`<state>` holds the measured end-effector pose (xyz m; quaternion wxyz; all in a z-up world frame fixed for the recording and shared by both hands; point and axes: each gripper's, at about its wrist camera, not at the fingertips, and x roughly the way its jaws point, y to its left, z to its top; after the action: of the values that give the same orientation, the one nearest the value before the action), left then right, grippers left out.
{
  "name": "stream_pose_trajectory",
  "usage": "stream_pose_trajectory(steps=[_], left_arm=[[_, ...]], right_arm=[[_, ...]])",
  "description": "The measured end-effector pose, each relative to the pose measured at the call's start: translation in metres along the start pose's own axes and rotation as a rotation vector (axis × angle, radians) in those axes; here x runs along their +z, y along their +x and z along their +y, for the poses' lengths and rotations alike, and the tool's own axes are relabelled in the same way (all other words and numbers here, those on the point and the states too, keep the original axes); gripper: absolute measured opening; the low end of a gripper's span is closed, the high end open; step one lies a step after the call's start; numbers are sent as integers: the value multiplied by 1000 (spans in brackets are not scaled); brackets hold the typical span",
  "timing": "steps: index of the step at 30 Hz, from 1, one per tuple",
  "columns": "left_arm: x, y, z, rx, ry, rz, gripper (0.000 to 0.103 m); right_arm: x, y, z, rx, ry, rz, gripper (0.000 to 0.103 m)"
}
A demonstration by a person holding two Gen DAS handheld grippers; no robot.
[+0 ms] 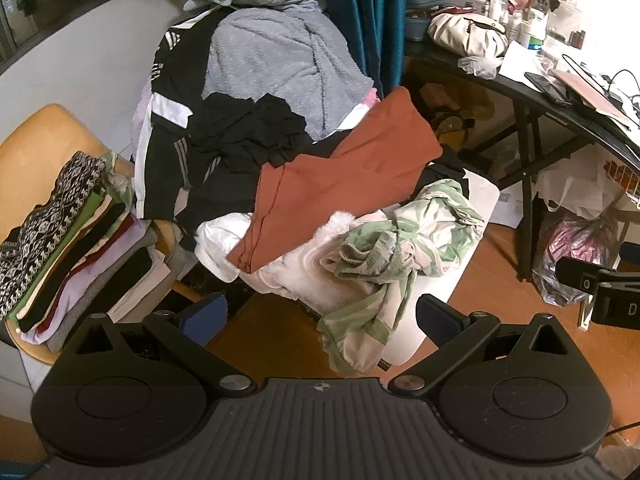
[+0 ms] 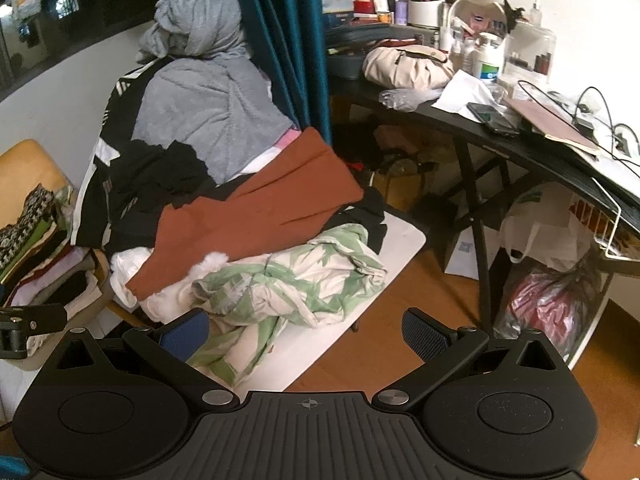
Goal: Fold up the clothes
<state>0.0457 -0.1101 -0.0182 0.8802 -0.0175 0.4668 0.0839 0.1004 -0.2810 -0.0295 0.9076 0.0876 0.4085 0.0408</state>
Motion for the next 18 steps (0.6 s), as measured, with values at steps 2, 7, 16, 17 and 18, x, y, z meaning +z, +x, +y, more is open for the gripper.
stream_pose_trajectory(steps=[2,7,16,17,18], left_arm=[[1,0,0,-2,-1,-4,102],[0,2,0,-3,1,1,102],[-2,-1,12,9,-31,-1,102],[-2,-1,13,11,-37,-1,102],[-2,-2,15,13,-43,0,102]], right_arm=[[1,0,-2,-2,7,0,102],[1,1,-1,-6,10,-2,102],[3,3,6,11,2,1,102],[3,3,6,12,0,2,102],[4,4,7,13,-2,3,102]])
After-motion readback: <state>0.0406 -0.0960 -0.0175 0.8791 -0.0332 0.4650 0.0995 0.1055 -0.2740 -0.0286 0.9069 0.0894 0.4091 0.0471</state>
